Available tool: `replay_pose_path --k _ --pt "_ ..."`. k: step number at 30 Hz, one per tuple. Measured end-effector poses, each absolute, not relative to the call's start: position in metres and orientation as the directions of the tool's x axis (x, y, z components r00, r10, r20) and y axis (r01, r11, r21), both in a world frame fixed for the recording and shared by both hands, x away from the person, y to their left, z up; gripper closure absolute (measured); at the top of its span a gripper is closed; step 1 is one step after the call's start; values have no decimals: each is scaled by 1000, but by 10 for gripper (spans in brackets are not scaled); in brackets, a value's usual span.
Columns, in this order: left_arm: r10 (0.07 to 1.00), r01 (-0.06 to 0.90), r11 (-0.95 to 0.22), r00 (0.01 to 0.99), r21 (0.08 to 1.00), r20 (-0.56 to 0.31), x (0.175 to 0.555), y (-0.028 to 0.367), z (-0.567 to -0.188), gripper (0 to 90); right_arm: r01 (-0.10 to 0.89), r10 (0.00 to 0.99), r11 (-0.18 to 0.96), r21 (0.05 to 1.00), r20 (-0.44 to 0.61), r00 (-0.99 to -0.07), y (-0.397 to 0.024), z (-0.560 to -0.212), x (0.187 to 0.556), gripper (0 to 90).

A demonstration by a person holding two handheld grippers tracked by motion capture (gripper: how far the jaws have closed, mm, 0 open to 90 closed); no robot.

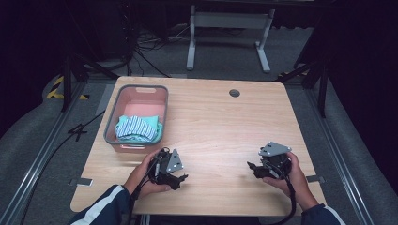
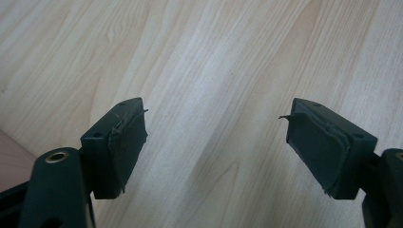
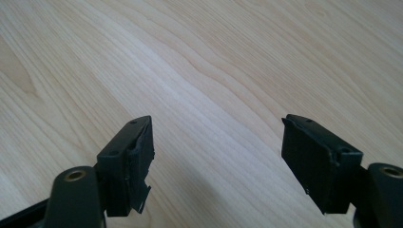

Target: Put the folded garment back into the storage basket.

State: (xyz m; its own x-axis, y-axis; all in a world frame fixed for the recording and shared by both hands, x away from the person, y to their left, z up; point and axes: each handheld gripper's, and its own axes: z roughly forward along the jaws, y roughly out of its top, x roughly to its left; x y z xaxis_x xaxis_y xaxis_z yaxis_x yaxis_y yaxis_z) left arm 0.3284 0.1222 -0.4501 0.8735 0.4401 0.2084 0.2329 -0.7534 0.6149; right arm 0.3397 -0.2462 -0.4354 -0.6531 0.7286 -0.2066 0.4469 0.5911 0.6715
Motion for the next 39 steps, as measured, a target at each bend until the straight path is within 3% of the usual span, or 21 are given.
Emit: replay_pose_path --k 14,23,39 --pt "436 263 -728 891 633 130 329 129 -472 209 494 774 500 711 -111 -624 -301 -468 320 268" --pt "476 358 -638 879 682 -16 336 137 -482 177 544 815 392 742 -6 -579 -324 -485 315 222" --pt "472 352 -639 881 684 -13 338 136 -483 130 557 826 372 742 9 -564 -324 -487 317 203"
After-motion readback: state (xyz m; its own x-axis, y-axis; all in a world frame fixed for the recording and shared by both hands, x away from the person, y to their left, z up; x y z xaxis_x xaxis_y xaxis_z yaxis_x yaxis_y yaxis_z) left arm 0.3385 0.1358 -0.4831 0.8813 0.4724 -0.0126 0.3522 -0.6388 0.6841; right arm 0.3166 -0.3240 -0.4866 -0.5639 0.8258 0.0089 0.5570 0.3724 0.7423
